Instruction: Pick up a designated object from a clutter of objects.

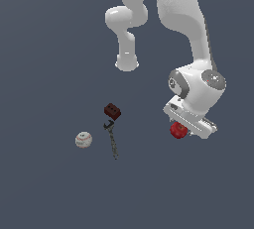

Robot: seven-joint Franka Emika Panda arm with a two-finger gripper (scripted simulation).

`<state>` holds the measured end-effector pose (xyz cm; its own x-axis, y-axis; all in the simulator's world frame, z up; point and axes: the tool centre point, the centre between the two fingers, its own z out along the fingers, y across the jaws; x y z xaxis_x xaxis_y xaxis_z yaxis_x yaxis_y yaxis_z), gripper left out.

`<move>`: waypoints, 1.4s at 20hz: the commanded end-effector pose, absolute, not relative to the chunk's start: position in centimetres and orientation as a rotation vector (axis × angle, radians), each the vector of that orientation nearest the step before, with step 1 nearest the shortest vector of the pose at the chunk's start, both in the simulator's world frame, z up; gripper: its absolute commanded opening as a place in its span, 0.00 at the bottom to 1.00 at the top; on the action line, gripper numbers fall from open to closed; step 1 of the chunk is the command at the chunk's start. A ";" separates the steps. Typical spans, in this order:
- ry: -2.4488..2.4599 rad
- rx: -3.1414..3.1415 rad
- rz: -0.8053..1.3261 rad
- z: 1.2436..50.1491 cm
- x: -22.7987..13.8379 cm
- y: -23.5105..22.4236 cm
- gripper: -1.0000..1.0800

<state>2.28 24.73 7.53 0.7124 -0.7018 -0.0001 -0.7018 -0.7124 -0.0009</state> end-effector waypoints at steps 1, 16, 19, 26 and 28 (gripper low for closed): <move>1.193 -2.906 0.001 6.2 2.2 24.7 0.96; 1.195 -2.906 0.000 4.6 2.3 24.7 0.00; 1.193 -2.905 -0.001 4.7 2.3 24.8 0.00; 1.193 -2.905 -0.001 6.2 2.5 24.3 0.00; 1.193 -2.905 -0.001 7.1 2.6 24.0 0.00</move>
